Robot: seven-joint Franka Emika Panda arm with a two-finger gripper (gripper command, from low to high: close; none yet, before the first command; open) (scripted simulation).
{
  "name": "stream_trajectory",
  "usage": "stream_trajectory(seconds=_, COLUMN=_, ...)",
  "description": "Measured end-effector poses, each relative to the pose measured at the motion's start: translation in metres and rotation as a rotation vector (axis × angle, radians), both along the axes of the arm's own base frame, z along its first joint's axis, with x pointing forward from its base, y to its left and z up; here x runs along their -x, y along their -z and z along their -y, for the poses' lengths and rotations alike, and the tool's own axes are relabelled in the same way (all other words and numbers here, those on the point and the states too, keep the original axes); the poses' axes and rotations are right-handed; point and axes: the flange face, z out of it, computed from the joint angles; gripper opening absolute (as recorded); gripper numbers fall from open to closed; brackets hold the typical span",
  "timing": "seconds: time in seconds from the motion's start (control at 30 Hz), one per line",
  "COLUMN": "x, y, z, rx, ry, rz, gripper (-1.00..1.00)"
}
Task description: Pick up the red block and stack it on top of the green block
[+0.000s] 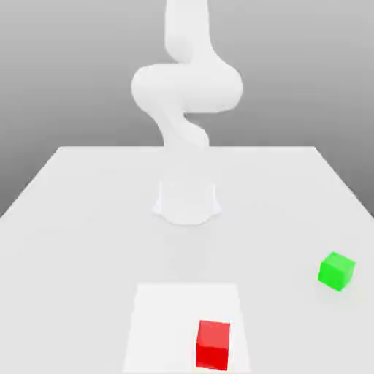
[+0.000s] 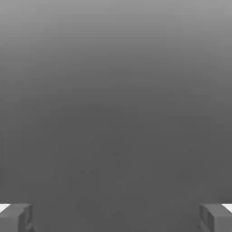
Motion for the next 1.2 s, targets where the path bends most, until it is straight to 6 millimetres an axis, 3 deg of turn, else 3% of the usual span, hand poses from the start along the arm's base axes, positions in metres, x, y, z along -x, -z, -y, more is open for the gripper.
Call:
stream_trajectory(seconds=0.2, x=-0.067, y=0.105, z=-0.009, rx=0.003, ry=0.037, rz=-0.179, gripper=0.0)
stream_trajectory(seconds=0.4, x=-0.104, y=0.218, z=-0.016, rx=-0.004, ry=0.065, rz=-0.352, gripper=0.0)
stream_trajectory(seconds=0.6, x=-0.113, y=0.334, z=-0.025, rx=-0.021, ry=0.087, rz=-0.525, gripper=0.0)
stream_trajectory(seconds=0.83, x=-0.093, y=0.461, z=-0.036, rx=-0.055, ry=0.108, rz=-0.711, gripper=0.0)
stream_trajectory(seconds=0.97, x=-0.091, y=0.514, z=-0.037, rx=-0.058, ry=0.11, rz=-0.724, gripper=0.0)
stream_trajectory(seconds=1.0, x=-0.09, y=0.524, z=-0.037, rx=-0.058, ry=0.11, rz=-0.724, gripper=-1.0)
stream_trajectory(seconds=1.2, x=-0.09, y=0.528, z=-0.037, rx=-0.058, ry=0.11, rz=-0.724, gripper=-1.0)
